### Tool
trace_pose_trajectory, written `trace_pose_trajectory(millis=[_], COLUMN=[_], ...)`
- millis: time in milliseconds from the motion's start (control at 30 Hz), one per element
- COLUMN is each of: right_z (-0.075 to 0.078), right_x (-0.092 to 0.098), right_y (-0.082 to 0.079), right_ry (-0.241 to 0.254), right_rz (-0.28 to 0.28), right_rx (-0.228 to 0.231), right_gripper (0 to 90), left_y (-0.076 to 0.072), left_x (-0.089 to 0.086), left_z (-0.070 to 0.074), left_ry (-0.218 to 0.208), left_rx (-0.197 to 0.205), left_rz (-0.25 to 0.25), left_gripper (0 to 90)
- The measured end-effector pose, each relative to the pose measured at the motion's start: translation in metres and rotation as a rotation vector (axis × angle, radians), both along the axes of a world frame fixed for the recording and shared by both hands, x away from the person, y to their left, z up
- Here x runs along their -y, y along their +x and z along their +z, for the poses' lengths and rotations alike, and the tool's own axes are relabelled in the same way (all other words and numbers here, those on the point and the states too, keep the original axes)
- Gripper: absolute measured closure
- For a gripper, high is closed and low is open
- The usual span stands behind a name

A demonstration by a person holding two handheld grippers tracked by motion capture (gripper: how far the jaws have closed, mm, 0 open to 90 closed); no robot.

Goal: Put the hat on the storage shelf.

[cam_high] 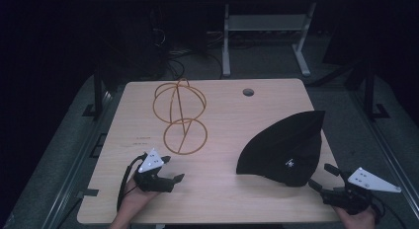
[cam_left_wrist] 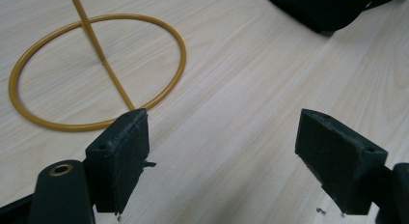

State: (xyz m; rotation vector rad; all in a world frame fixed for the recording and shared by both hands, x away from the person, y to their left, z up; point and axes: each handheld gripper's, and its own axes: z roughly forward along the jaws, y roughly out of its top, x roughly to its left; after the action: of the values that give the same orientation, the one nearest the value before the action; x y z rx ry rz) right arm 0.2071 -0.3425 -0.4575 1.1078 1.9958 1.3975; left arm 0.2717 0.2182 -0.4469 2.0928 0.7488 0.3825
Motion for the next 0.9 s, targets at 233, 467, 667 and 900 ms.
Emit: trace_pose_trajectory(millis=[233,467,667,900], right_z=[-0.002,0.004,0.006,0.005], right_x=[0.000,-0.001,0.002,0.005], right_y=[0.000,-0.003,-0.006,-0.006], right_ry=[0.000,0.007,0.020,0.028], right_rz=[0.005,-0.014,-0.030,-0.029], right_rx=[-0.013,0.007,0.015,0.013], right_gripper=[16.8,16.3,14.9,14.8], left_y=[-0.001,-0.004,-0.002,0.007], left_x=[0.007,0.022,0.055,0.108], left_z=[0.001,0.007,0.021,0.033], left_ry=[-0.004,-0.018,-0.012,-0.010], left_rx=[-0.006,-0.010,-0.010,0.002], left_rz=[-0.031,-0.100,-0.207,-0.324], left_gripper=[20.1,20.4,20.8,21.6])
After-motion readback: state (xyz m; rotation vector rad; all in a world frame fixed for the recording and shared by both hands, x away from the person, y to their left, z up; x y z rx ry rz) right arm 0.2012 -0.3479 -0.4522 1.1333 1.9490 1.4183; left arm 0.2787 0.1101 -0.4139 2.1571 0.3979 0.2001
